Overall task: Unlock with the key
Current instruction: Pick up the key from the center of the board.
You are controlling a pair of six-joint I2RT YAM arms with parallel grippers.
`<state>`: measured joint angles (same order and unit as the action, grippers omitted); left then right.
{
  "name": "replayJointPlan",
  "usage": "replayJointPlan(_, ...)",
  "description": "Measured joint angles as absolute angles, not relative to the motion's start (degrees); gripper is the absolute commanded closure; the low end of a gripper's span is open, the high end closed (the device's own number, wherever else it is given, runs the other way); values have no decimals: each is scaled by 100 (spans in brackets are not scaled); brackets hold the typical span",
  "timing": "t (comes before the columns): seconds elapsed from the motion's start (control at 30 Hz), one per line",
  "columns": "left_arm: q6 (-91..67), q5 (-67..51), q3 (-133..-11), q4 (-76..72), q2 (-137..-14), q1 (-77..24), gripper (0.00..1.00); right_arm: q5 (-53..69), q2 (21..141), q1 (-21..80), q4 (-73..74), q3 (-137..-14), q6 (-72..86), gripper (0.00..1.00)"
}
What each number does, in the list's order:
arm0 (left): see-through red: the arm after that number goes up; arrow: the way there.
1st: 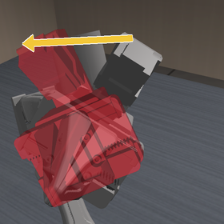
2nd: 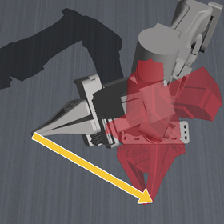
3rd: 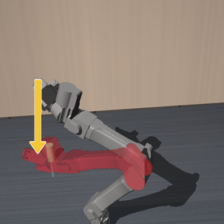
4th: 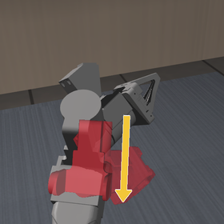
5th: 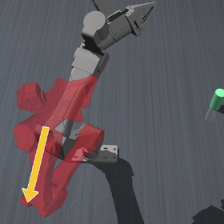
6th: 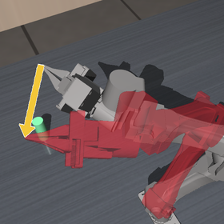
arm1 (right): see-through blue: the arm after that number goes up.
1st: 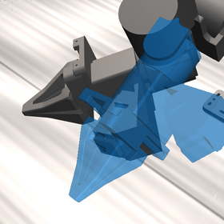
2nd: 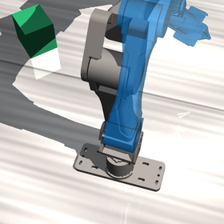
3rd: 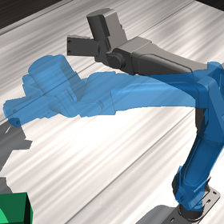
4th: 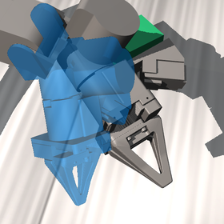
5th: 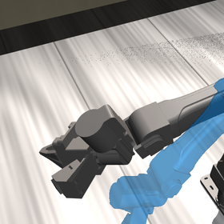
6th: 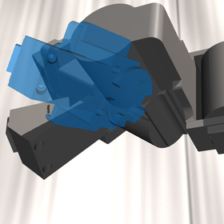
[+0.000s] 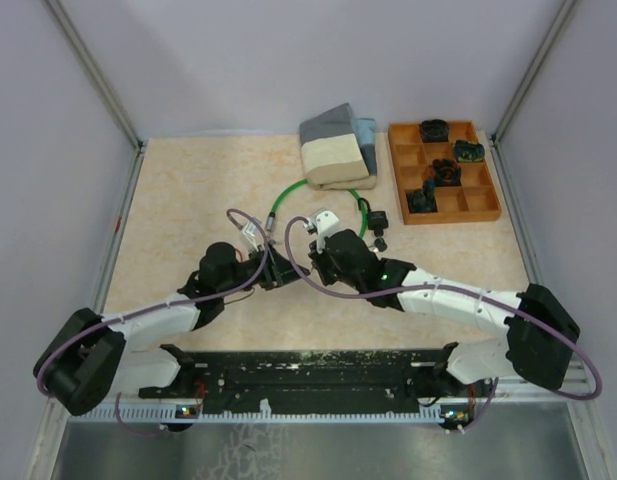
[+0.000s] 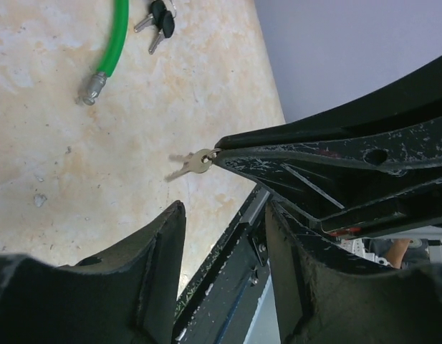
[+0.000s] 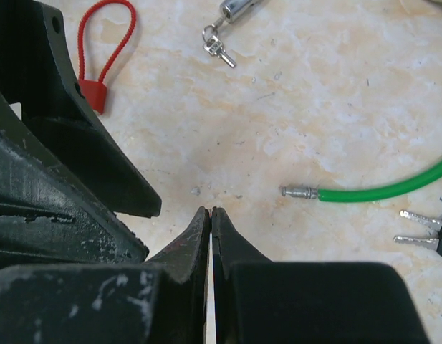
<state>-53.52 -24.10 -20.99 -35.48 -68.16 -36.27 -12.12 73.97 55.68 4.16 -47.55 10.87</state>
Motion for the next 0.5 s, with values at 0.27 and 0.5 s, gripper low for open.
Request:
replayJointPlan(0.27,-5454,-2062,-2099,-3597,-6947,-3677,48,-1258,7341,5568,250,-4598,1227,100)
replayJointPlan(0.5,-5384,-2029,-2095,-3599,-7140,-3688,48,-1262,7192,5568,200,-4567,1225,100)
